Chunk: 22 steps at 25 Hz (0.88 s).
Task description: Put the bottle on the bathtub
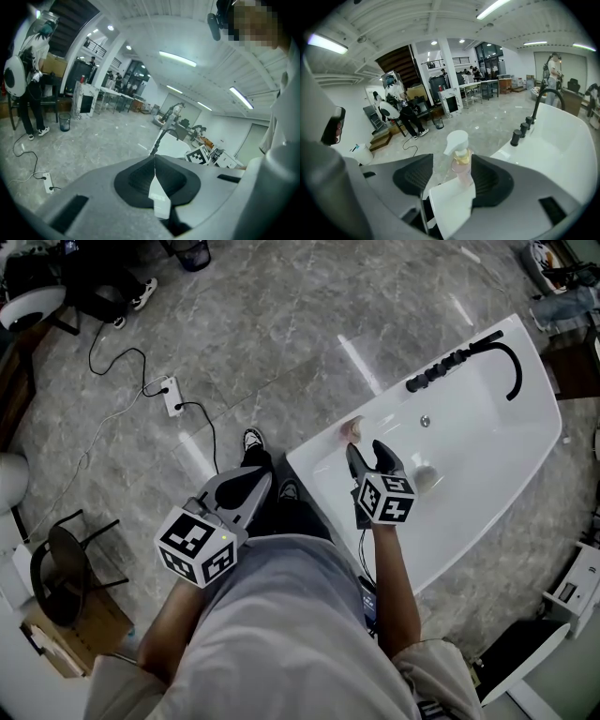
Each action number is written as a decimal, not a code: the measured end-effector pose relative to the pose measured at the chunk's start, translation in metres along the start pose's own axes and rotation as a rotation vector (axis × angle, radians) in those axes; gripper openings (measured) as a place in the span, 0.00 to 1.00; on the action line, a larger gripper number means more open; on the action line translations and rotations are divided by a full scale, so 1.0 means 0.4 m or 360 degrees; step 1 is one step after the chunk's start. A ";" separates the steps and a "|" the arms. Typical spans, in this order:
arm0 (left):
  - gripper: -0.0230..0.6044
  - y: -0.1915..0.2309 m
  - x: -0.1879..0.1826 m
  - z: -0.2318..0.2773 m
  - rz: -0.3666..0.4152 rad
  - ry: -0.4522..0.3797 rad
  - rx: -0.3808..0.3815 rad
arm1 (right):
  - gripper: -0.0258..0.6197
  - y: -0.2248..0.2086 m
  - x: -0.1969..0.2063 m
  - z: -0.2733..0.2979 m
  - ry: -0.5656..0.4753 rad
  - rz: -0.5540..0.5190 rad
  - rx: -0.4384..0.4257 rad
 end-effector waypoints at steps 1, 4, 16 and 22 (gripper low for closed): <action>0.05 -0.005 0.002 0.003 0.0002 0.0000 0.0005 | 0.41 0.000 0.001 -0.009 -0.0008 0.0002 -0.0006; 0.05 -0.022 0.004 0.011 0.0008 0.0000 0.0021 | 0.41 0.000 -0.002 -0.039 -0.0039 0.0010 -0.0030; 0.05 -0.085 0.008 0.027 0.0005 -0.0047 0.0068 | 0.26 -0.005 -0.029 -0.192 -0.0162 0.0052 -0.0148; 0.05 -0.098 0.010 0.025 0.0010 -0.0067 0.0070 | 0.13 0.000 -0.060 -0.265 -0.0236 0.0019 -0.0197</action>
Point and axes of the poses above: the fingertips, and each gripper's own axes: z forward along the fingers, y to its left, x out of its underside, the point moved 9 cm from there along -z, backward along the fingers, and after that the axes turned 5 degrees about -z, right-handed, at the moved point
